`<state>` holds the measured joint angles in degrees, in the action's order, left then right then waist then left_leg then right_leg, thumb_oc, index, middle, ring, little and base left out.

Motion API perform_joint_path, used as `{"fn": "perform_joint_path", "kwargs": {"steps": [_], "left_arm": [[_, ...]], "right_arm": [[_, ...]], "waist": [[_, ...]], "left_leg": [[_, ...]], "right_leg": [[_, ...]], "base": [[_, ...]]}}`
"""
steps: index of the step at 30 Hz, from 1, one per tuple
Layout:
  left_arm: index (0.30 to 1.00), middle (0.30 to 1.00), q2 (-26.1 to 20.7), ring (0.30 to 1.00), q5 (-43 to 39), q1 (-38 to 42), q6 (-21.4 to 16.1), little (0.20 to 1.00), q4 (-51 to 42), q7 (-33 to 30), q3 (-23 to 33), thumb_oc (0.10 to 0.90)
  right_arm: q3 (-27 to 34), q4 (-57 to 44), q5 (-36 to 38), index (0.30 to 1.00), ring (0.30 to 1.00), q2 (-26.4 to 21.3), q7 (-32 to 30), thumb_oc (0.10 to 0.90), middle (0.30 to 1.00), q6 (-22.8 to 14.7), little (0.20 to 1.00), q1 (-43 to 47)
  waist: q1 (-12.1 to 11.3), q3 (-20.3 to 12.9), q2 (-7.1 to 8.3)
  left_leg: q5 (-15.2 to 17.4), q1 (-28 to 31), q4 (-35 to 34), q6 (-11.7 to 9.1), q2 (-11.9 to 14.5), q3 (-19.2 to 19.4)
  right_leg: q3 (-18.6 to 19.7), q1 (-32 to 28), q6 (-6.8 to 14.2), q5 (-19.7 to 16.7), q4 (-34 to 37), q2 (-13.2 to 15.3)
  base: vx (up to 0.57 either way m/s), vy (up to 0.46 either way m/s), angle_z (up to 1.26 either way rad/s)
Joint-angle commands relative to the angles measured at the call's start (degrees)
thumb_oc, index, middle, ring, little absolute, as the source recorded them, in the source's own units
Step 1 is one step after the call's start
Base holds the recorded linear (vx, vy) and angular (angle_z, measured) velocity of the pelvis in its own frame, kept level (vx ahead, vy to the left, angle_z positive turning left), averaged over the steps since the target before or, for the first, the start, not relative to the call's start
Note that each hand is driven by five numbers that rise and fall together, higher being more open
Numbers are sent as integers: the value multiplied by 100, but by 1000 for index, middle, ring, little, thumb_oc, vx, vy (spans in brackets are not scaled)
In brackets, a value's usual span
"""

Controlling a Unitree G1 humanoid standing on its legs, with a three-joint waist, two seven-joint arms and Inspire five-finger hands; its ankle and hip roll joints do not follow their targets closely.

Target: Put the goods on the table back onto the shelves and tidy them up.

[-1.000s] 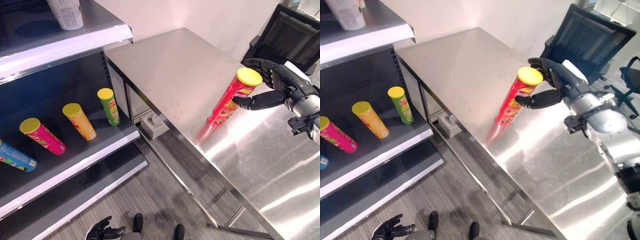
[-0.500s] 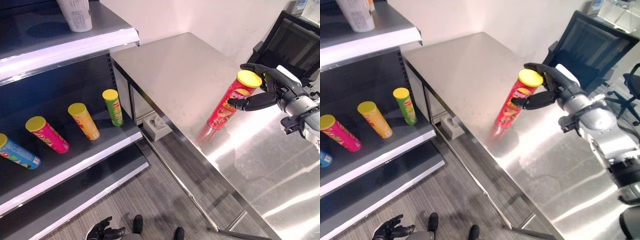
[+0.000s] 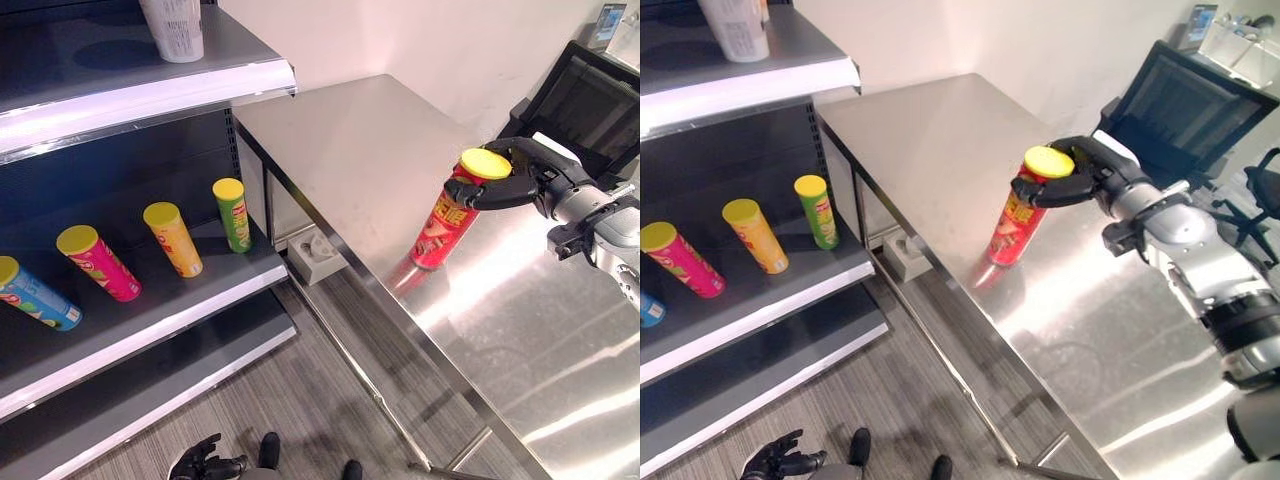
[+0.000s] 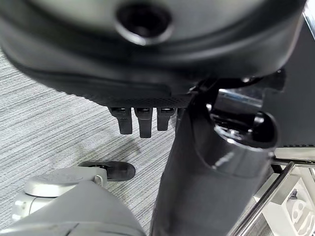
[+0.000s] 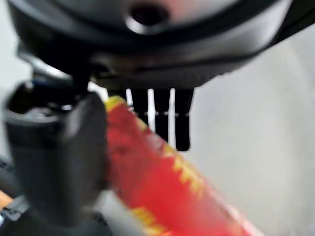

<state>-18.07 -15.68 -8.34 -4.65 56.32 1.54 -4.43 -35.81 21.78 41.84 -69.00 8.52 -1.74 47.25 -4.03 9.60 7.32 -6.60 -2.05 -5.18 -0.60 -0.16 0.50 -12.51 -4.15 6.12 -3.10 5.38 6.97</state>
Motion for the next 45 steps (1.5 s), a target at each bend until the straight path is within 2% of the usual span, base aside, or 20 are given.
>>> {"fn": "perform_joint_path", "kwargs": {"steps": [1,4,5,9,11,15,18,19,22,24,25,28,29,32,34,35,39,42,43,45], "left_arm": [[900,900,-112,900,-20,36,-93,900,69,-1,-337,800],[900,900,-60,900,-58,1,-94,900,17,-44,-167,800],[900,900,-65,900,-58,-4,-100,900,-4,-75,-78,800],[900,900,-72,900,-58,-2,-100,900,-4,-75,-84,800],[900,900,-49,900,-32,-99,-93,900,-48,-128,146,800],[900,900,-91,900,-96,-168,-94,900,-149,-113,220,800],[900,900,-139,900,-239,-154,-120,900,-259,-115,328,800],[900,900,-142,900,-240,-150,-118,900,-259,-115,326,800],[900,900,-161,900,-322,-57,-135,900,-252,-150,360,800],[900,900,-156,900,-363,6,-143,900,-305,-177,398,800],[900,900,-134,900,-360,30,-147,900,-285,-182,498,800],[900,900,-100,900,-344,-31,-151,900,-299,-170,574,800],[900,900,-75,900,-284,-83,-185,900,-280,-159,643,800],[900,900,-62,900,-272,-128,-211,900,-325,-154,717,800],[900,900,-62,900,-259,-150,-211,900,-331,-155,727,800],[900,900,-46,900,-234,-176,-191,900,-374,-110,712,800],[900,900,-65,900,-6,-124,-198,900,-542,-17,521,800],[900,900,-173,900,207,-27,-253,900,-612,-27,450,800],[900,900,-226,900,255,16,-257,900,-640,-19,427,800],[900,900,-368,900,323,49,-296,900,-675,-12,414,800]], "right_arm": [[475,-364,128,300,300,-284,-318,400,300,-491,300,437],[1526,-964,-25,300,300,-189,-517,400,300,-699,300,-425],[2188,-1258,-61,300,300,-29,-636,400,300,-798,300,-925],[2215,-1267,-63,300,300,-29,-636,400,300,-796,300,-954],[3361,-2028,-58,300,300,446,-851,400,300,-1100,300,-1690],[3698,-2480,92,300,300,717,-815,400,300,-1279,300,-1800],[3876,-2948,218,300,300,918,-729,400,300,-1463,300,-1761],[3889,-2957,217,300,300,920,-731,400,300,-1460,300,-1771],[3973,-3206,277,300,300,975,-693,400,300,-1580,300,-1693],[4041,-3390,215,300,300,943,-701,400,300,-1618,300,-1726],[4049,-3512,126,300,300,1011,-693,400,300,-1634,300,-1791],[4069,-3572,92,300,300,1153,-683,400,300,-1640,300,-1839],[3984,-3668,35,300,300,1262,-634,400,300,-1651,300,-1768],[3868,-3706,-45,300,300,1289,-589,400,300,-1609,300,-1718],[3820,-3703,-100,300,300,1291,-588,400,300,-1584,300,-1687],[3793,-3786,-227,300,300,1206,-577,400,300,-1510,300,-1680],[3996,-3892,-527,300,300,1398,-604,400,300,-1458,300,-1990],[3944,-4033,-920,300,300,1708,-618,400,300,-1365,300,-2169],[3890,-4083,-998,300,300,1821,-604,400,300,-1350,300,-2202],[3757,-4182,-1255,300,300,1985,-582,400,300,-1360,300,-2196]], "waist": [[-143,-163,55],[-111,-170,16],[-122,-173,7],[-131,-173,12],[-150,-200,-46],[-262,-197,-70],[-476,-69,-148],[-458,-72,-150],[-580,110,-245],[-570,226,-298],[-533,260,-279],[-522,270,-277],[-387,263,-261],[-319,237,-311],[-268,221,-355],[-154,112,-455],[-30,39,-672],[-33,110,-645],[-5,162,-639],[93,288,-642]], "left_leg": [[723,321,18,-431,375,48],[740,329,18,-424,375,35],[740,336,18,-428,384,28],[740,337,18,-428,384,29],[716,363,18,-456,448,-73],[594,288,18,-543,532,-227],[232,-65,18,-754,654,-530],[226,-79,18,-761,658,-553],[-168,-526,18,-959,696,-824],[-362,-818,18,-956,751,-410],[-266,-724,141,-895,960,238],[-30,-595,499,-884,1065,220],[488,-142,964,-870,1330,323],[535,240,1197,-948,1538,340],[580,440,1192,-1006,1563,297],[798,760,894,-1022,1561,271],[1009,970,55,-914,1267,610],[1167,842,18,-700,844,525],[1186,808,18,-648,759,512],[1115,729,18,-502,572,426]], "right_leg": [[-93,-41,481,143,-38,346],[-88,-54,479,165,-38,339],[-91,-65,472,186,-38,330],[-89,-65,472,186,-38,330],[-121,-161,404,281,-38,265],[-177,-217,302,412,-38,151],[-304,-189,164,587,-38,-60],[-326,-186,158,590,-38,-68],[-646,-132,73,679,-38,-178],[-968,-89,79,656,-38,-122],[-1226,13,114,567,-38,17],[-1355,64,118,454,-38,136],[-1508,194,159,246,-38,365],[-1594,298,219,84,-38,489],[-1571,357,267,3,-56,532],[-1580,485,353,-131,-87,631],[-1634,837,641,-649,-124,1053],[-1412,1095,844,-1037,-87,1393],[-1211,1156,848,-1025,-89,1411],[-403,1346,804,-976,-235,1255]], "base": [[0,0,0],[-15,-42,5],[-16,-44,-2],[-7,-25,0],[-63,-189,3],[-98,-184,26],[-159,-191,43],[-213,-190,77],[-223,-130,52],[-321,-43,80],[-317,17,106],[-245,71,99],[-212,129,60],[-175,175,46],[-113,260,27],[-207,462,35],[-218,435,35],[-208,374,42],[-175,285,10],[-170,289,26]]}}
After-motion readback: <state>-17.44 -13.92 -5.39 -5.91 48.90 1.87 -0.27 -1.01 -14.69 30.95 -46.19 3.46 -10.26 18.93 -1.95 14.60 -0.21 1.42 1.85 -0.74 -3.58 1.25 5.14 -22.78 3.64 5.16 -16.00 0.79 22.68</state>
